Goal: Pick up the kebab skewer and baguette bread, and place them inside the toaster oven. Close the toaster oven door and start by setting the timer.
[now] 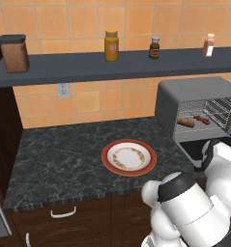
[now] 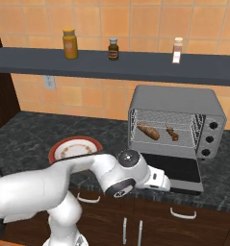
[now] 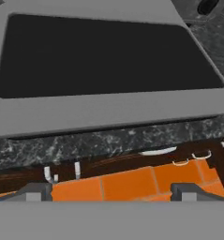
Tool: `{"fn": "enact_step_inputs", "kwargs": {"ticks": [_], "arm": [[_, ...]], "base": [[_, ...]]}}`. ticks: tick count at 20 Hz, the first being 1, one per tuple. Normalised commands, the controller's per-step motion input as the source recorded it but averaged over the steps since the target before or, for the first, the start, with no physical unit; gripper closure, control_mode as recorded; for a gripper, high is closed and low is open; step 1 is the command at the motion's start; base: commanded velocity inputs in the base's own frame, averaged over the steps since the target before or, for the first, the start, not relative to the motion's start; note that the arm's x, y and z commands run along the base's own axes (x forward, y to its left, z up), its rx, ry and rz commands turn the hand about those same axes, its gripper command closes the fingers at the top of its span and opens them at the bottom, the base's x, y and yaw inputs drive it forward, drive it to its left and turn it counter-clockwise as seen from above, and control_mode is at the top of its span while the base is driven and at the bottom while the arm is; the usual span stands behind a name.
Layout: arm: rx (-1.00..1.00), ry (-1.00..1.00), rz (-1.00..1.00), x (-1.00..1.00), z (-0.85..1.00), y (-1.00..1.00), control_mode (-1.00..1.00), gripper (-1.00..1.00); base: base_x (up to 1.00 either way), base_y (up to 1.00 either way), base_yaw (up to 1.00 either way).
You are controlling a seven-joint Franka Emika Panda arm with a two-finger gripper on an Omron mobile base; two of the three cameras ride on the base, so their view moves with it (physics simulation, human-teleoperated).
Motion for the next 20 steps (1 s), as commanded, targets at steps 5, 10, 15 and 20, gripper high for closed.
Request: {"fn": "enact_step_inputs", "kwargs": {"ticks": [5,10,15,20], "arm": [[0.23,-0.04,0.00,0.11,-0.05,-0.14,-1.00,-1.00],[0.13,0.04,0.00,0.22,-0.10,-0.16,-1.00,-1.00],[0.02,0.11,0.01,0.01,-0.13,-0.03,-1.00,-1.00],[0.00,0.07,0.03,0.01,-0.18,0.00,-1.00,-1.00]], "base": [[0.00,0.00,0.00],[0.00,0.00,0.00],[0.00,0.00,0.00],[0.00,0.00,0.00]]}}
